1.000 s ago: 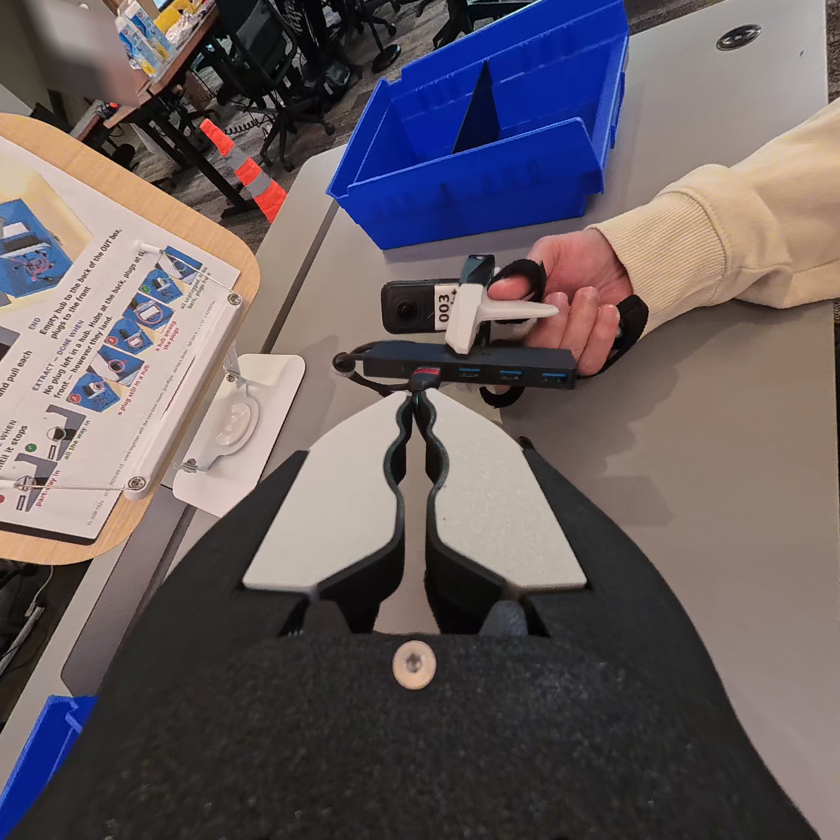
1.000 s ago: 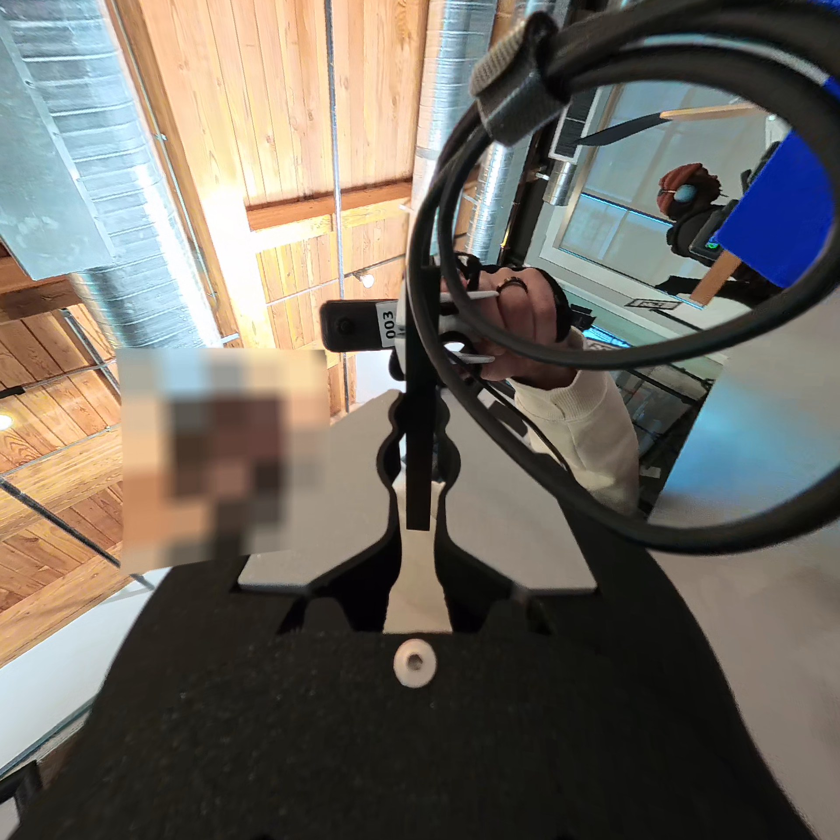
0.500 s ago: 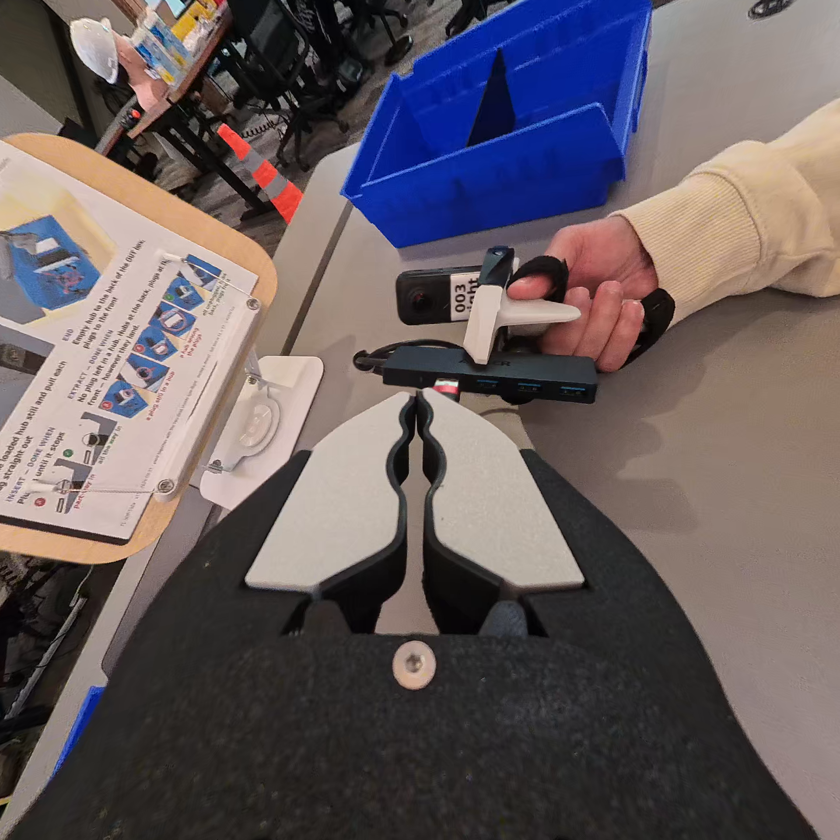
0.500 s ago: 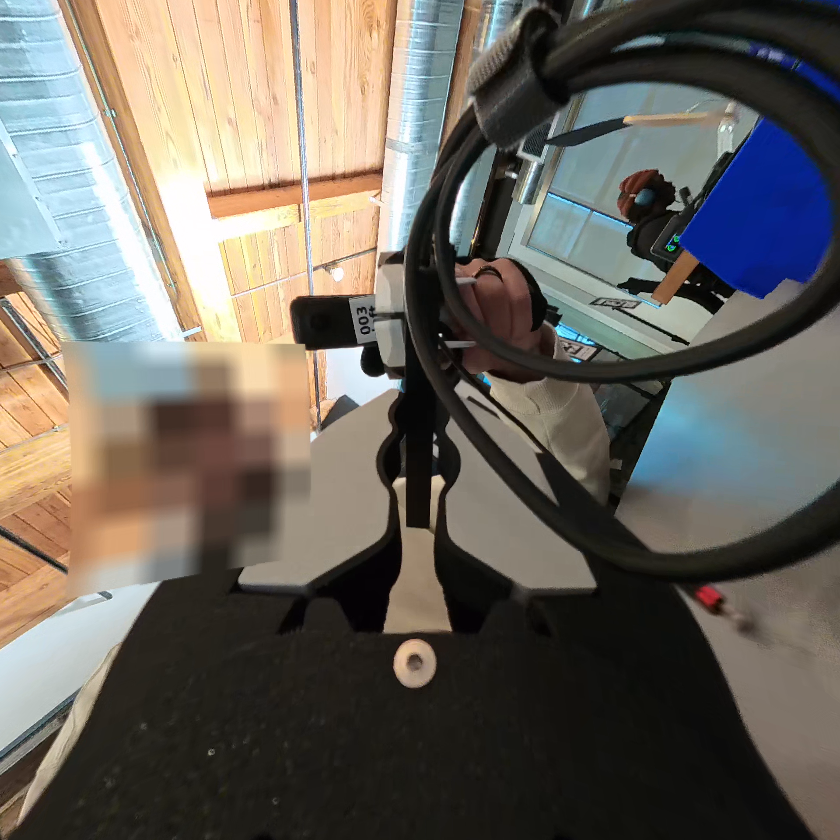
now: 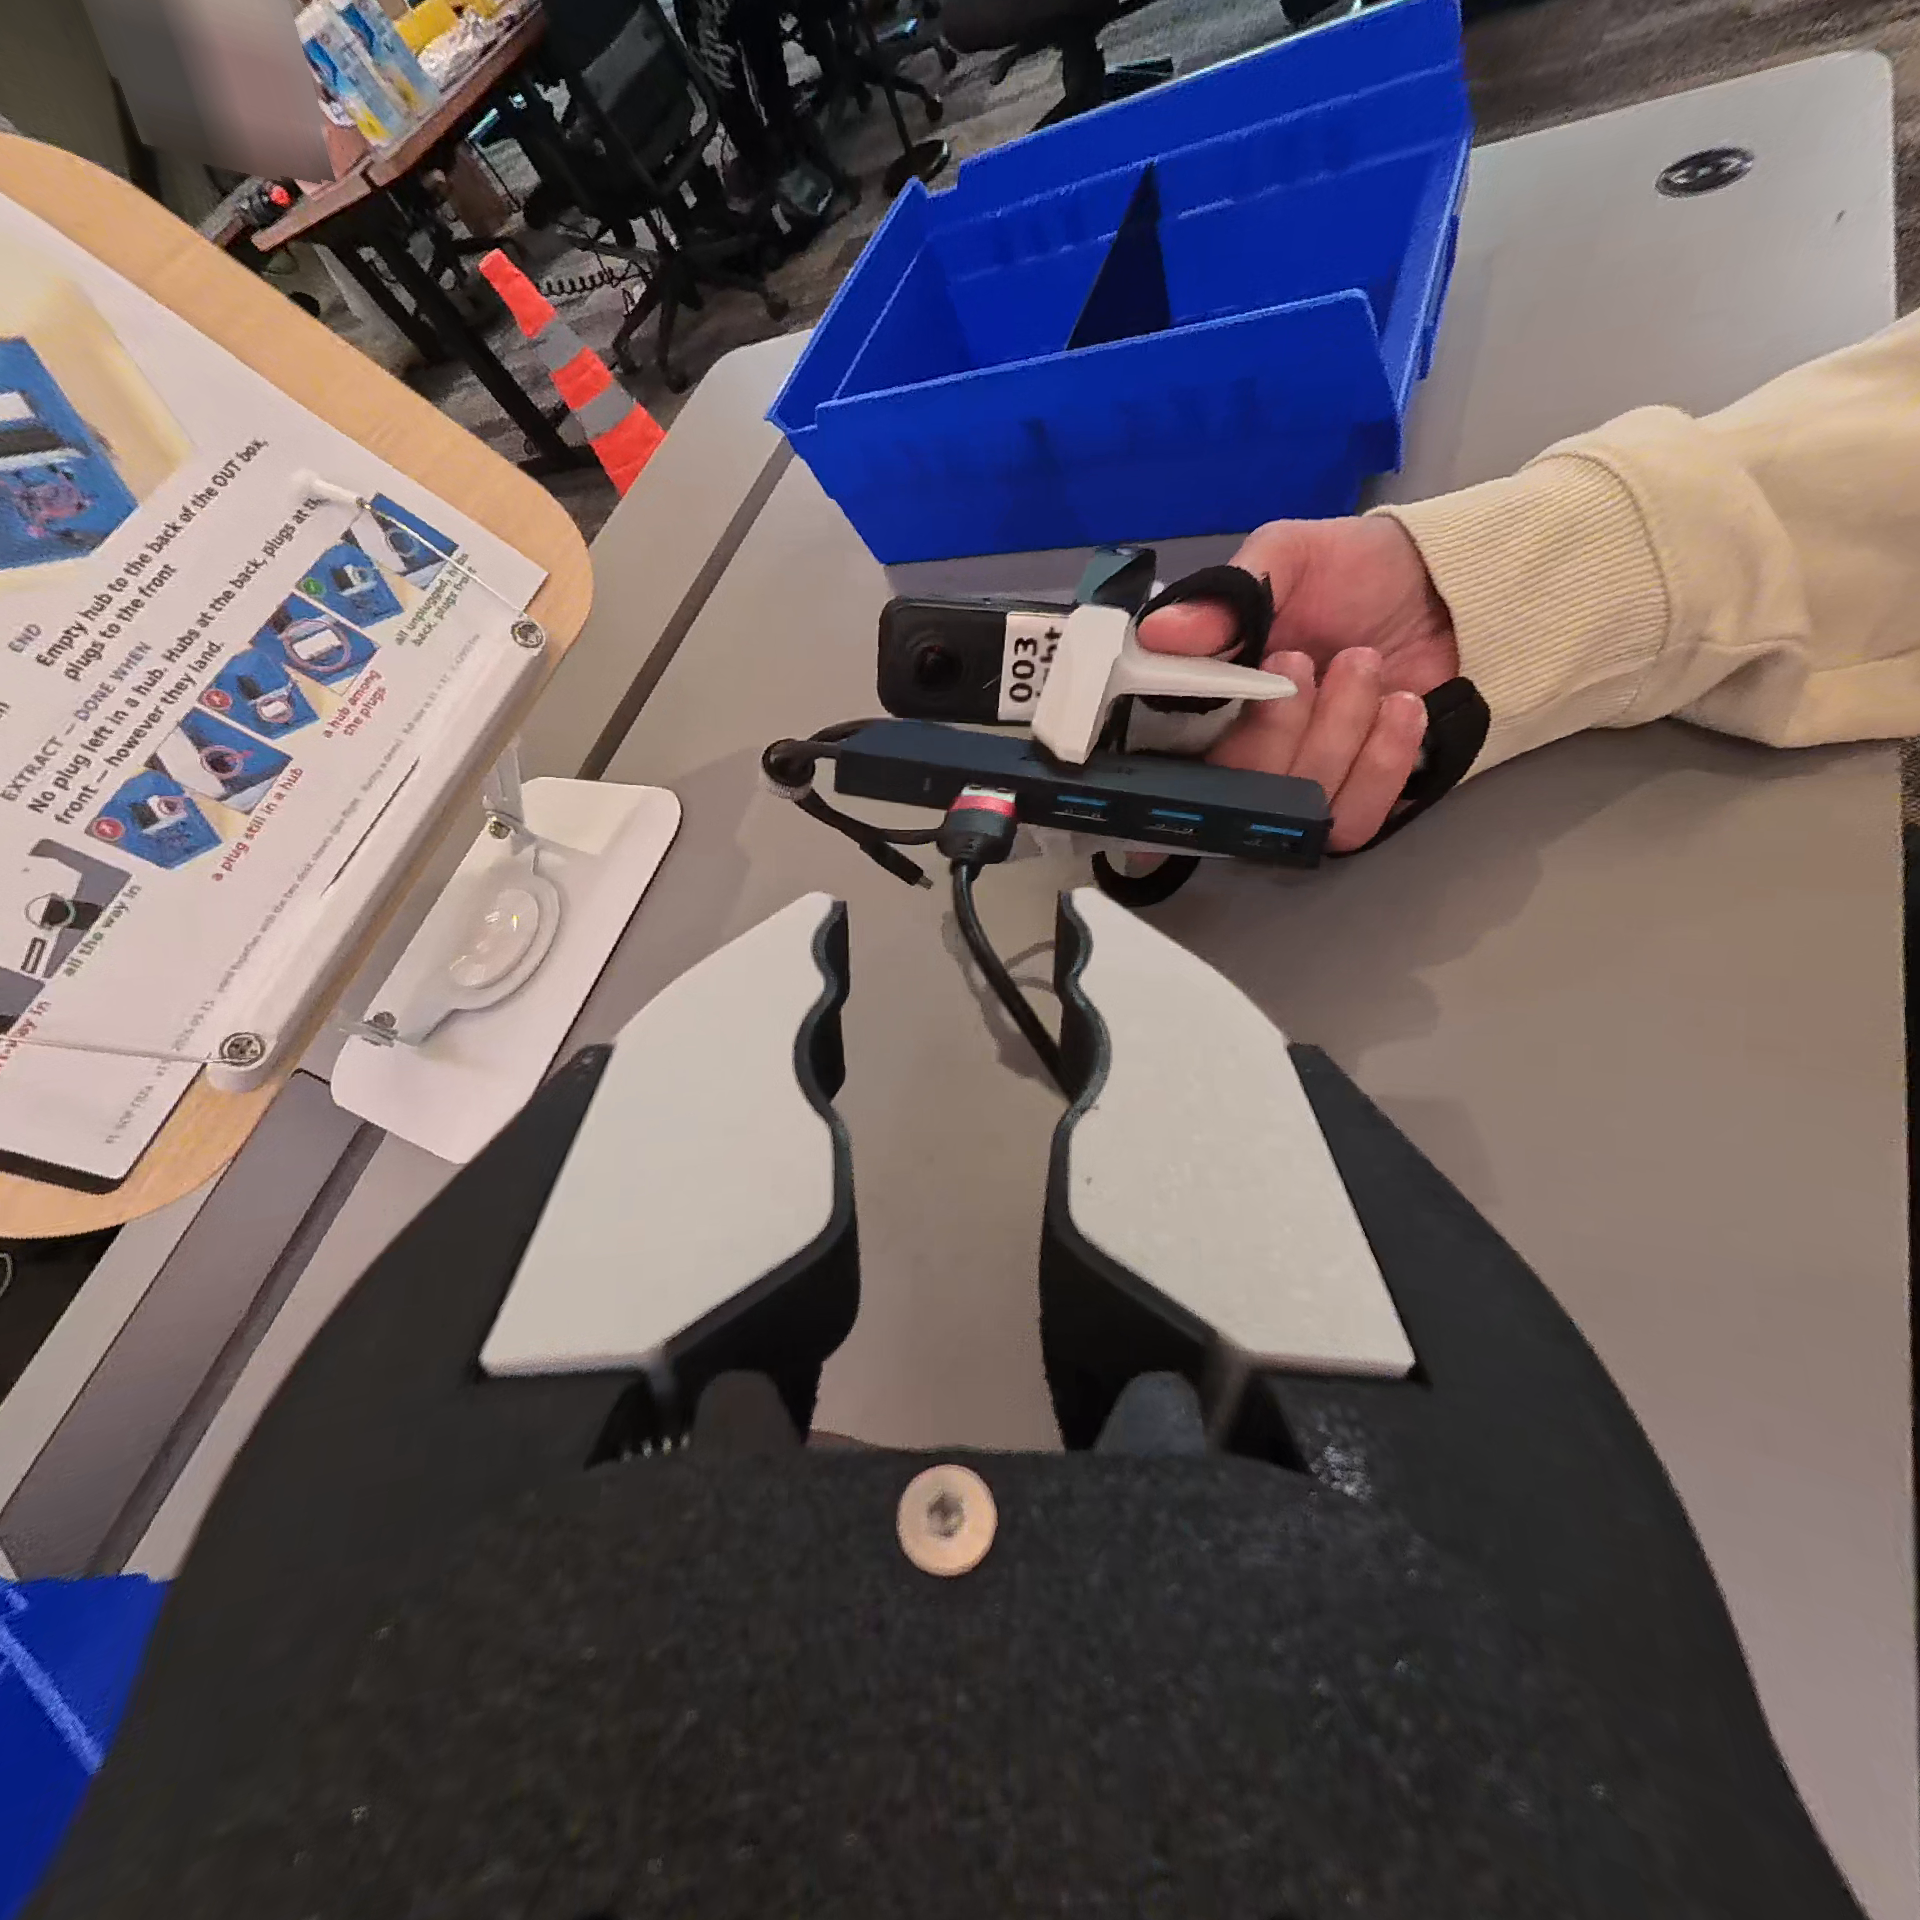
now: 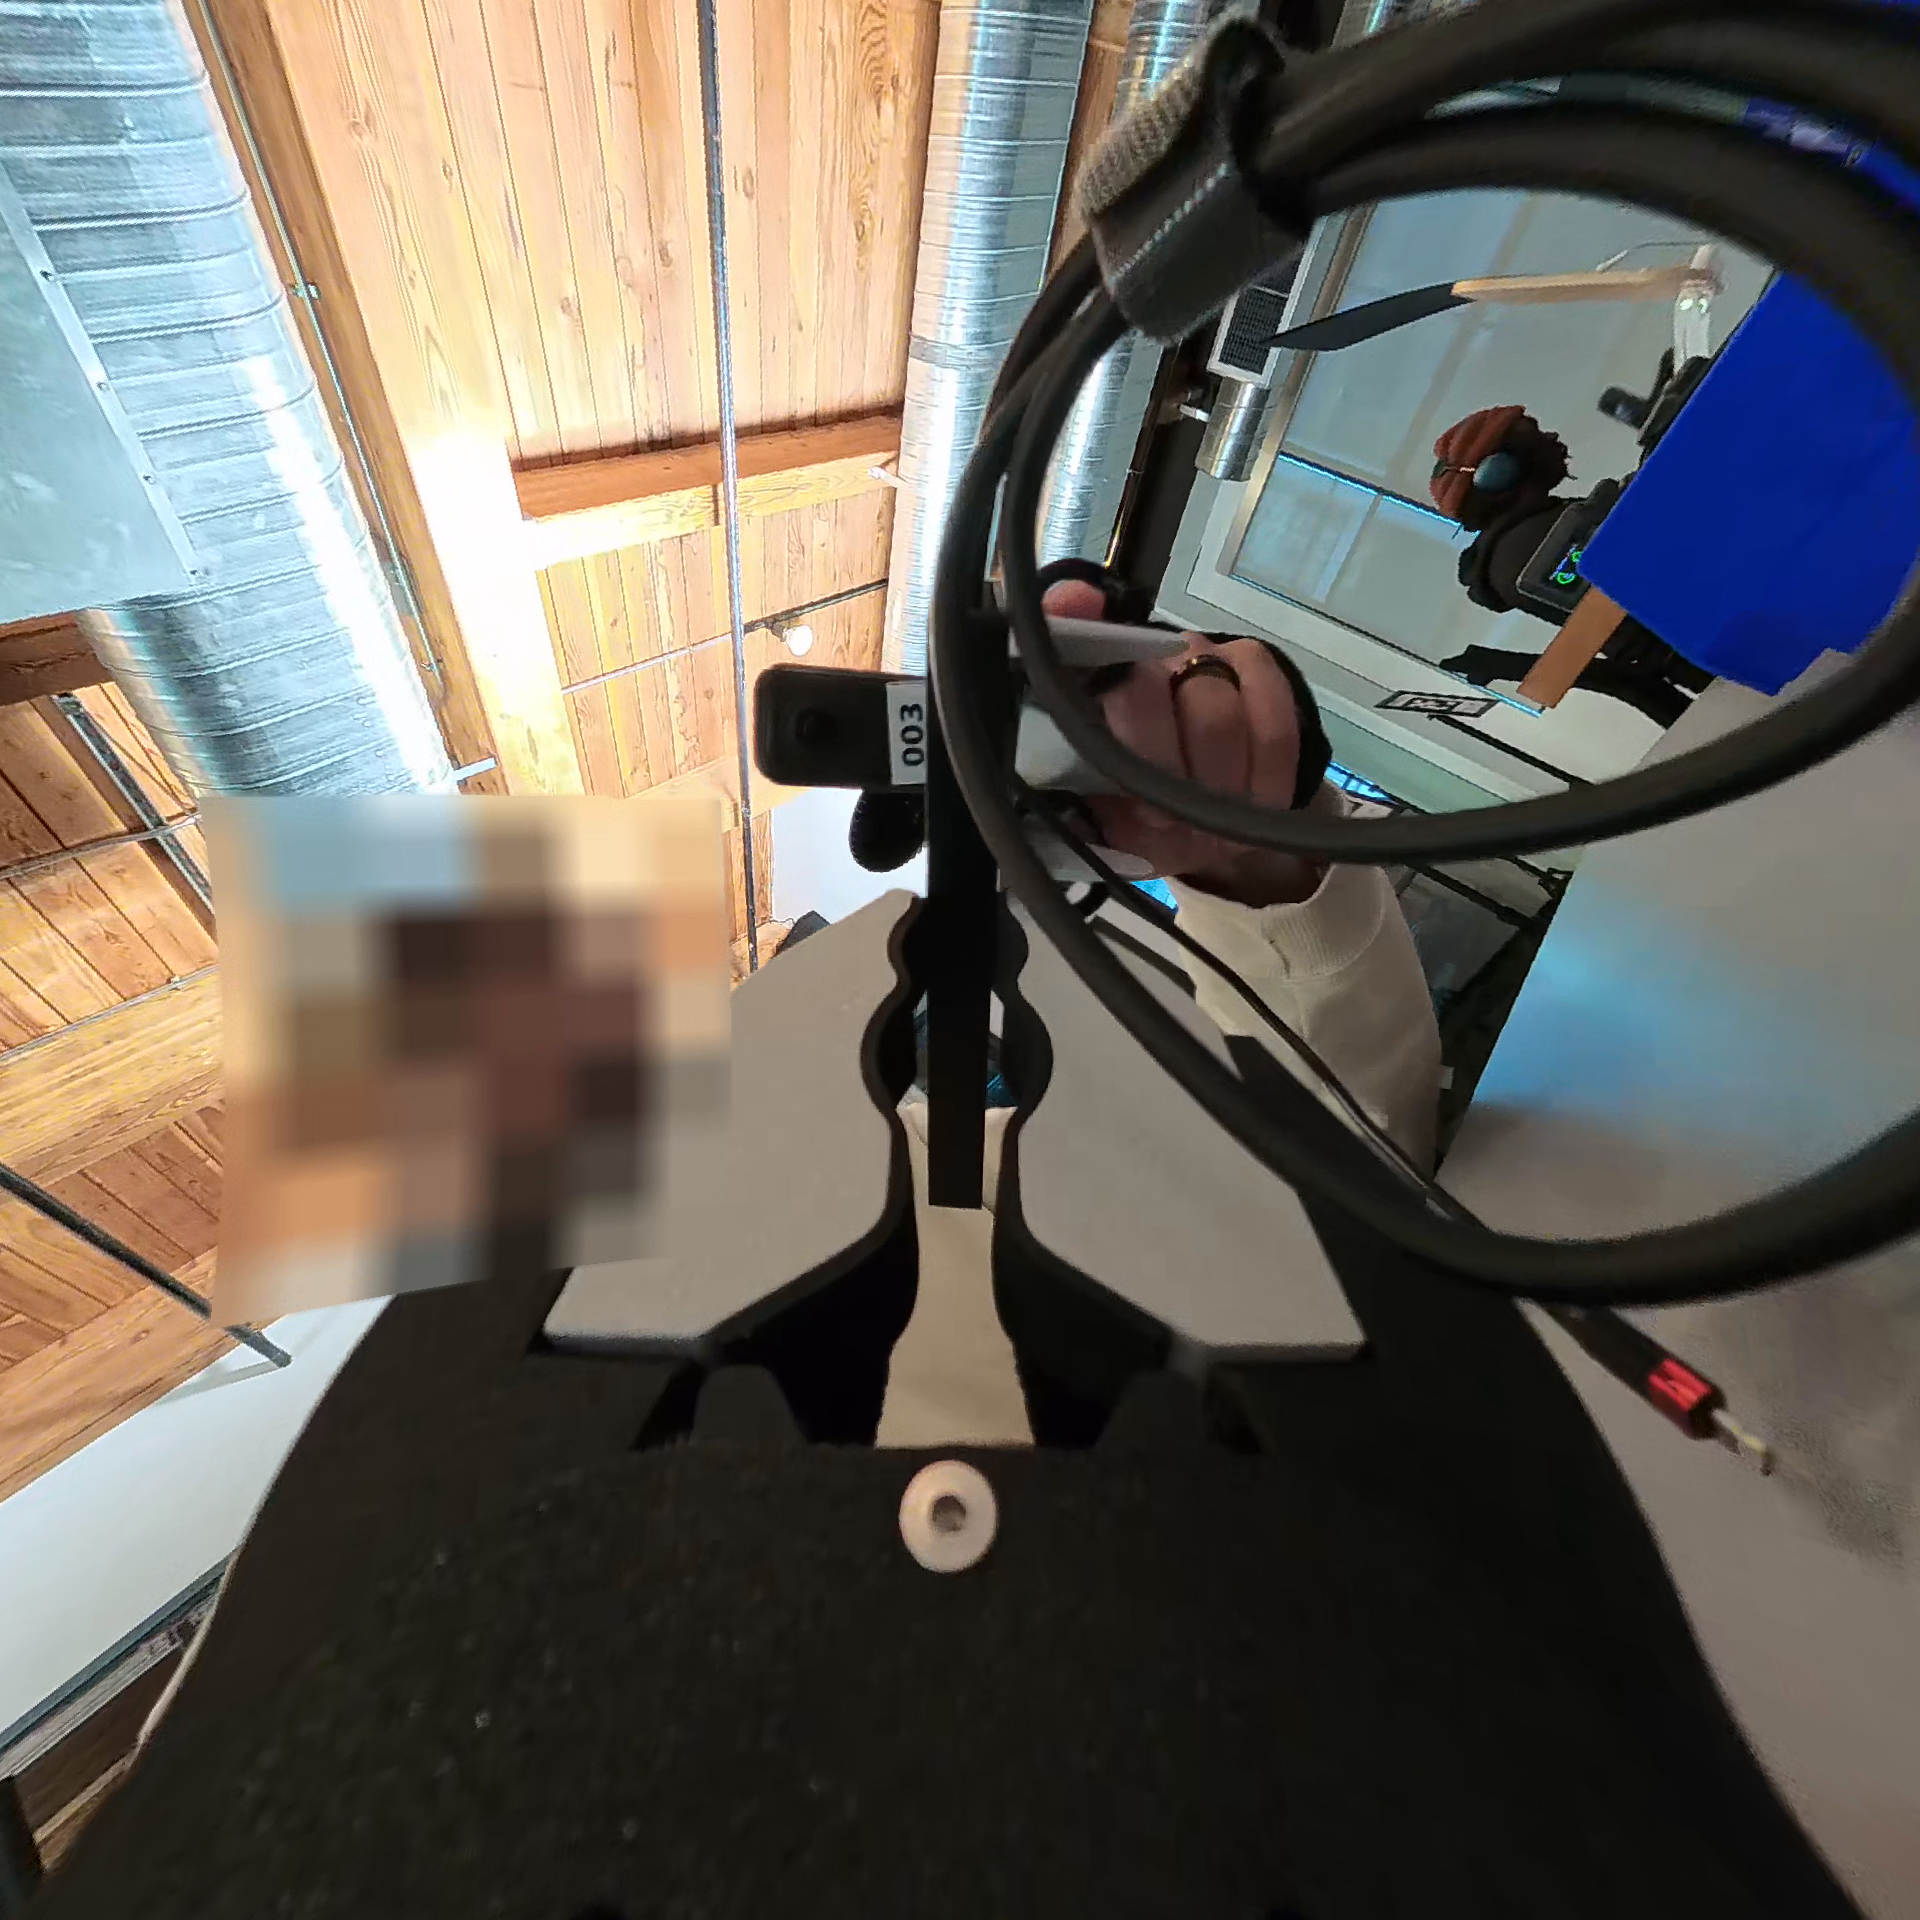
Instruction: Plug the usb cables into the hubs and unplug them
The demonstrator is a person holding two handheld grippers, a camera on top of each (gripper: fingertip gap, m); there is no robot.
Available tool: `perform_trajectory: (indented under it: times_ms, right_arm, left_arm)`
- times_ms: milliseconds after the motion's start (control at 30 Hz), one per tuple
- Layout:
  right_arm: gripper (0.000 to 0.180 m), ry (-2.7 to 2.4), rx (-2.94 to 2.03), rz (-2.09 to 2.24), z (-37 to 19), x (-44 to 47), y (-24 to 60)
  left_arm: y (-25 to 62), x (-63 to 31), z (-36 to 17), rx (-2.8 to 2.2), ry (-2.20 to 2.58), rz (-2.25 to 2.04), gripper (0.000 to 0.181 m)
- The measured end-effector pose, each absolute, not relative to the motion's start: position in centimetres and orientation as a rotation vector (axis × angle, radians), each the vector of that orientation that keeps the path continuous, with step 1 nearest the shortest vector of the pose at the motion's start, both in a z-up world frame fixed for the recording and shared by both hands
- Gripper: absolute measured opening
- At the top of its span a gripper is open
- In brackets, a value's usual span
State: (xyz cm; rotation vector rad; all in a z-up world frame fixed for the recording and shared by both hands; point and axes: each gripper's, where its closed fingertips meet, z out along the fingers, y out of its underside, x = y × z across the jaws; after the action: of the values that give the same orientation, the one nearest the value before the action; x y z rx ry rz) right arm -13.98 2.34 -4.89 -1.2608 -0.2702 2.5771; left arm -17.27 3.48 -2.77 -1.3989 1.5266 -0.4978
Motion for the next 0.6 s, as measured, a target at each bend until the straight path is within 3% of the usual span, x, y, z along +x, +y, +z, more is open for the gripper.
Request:
perform_trajectory:
  times_ms: [100, 200, 600]
  right_arm:
    - [0.011, -0.266, -1.251, 2.587, -4.78, -13.92, 2.34]
    - [0.011, -0.264, -1.239, 2.601, -4.68, -13.91, 2.28]
    - [0.011, -0.269, -1.283, 2.642, -5.36, -14.40, 1.85]
  left_arm:
    - [3.33, -17.28, -2.85, -1.397, 1.520, -0.552, 0.029]
    - [2.99, -17.17, -2.78, -1.363, 1.524, -0.596, 0.008]
    - [2.96, -17.02, -2.50, -1.346, 1.569, -0.574, 0.002]
